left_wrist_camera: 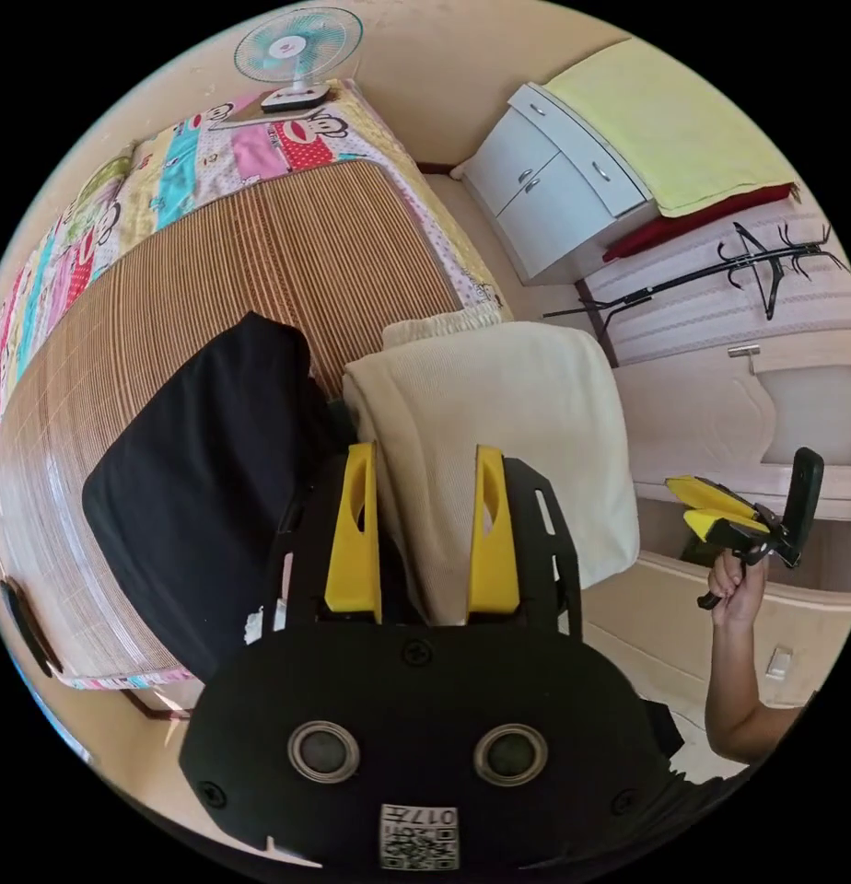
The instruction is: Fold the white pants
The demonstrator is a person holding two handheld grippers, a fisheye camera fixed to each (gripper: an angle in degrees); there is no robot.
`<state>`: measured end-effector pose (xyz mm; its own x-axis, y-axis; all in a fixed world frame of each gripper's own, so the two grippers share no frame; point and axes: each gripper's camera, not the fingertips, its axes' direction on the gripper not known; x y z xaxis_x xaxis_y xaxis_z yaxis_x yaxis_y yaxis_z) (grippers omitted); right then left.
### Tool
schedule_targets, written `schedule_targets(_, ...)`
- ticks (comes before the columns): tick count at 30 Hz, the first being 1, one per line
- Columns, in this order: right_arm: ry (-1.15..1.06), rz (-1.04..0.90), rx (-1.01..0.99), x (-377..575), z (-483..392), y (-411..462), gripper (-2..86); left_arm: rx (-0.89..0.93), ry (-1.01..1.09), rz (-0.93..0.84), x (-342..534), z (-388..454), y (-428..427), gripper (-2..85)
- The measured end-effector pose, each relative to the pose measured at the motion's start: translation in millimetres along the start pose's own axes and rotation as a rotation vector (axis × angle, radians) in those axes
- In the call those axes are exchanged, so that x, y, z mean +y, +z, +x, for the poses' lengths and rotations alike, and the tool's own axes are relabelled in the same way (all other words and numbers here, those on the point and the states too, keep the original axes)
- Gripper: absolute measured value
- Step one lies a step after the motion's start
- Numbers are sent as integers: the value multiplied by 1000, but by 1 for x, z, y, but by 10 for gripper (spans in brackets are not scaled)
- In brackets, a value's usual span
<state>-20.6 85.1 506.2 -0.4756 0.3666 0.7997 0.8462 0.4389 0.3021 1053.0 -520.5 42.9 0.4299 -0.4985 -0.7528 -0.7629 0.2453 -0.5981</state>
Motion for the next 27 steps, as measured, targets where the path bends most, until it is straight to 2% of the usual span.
schedule_targets(5, 52, 19, 119, -33, 25, 17, 171, -128, -79, 28, -13, 1, 20, 157)
schedule_targets(10, 55, -97, -25, -49, 48, 42, 119, -77, -108, -41, -16, -10, 56, 140)
schedule_targets(15, 33, -50, -74, -38, 55, 12, 65, 133, -229, -57, 5, -40, 49, 59)
schedule_targets(18, -83, 8, -254, -18, 55, -19, 52, 315, -20, -40, 33, -28, 28, 53)
schedule_targets(20, -291, -42, -436, -1, 55, -35, 51, 444, 126, -60, 59, -12, 16, 52)
schedule_targets(21, -326, -57, -478, 4, 56, -39, 51, 493, 202, -77, 81, -2, 9, 52)
schedule_targets(25, -417, -95, -732, 42, 78, -68, 55, 585, 315, -51, 149, 2, -15, 52)
schedule_targets(27, -423, -52, -831, 59, 85, -85, 56, 744, 267, 8, 184, -21, -31, 52)
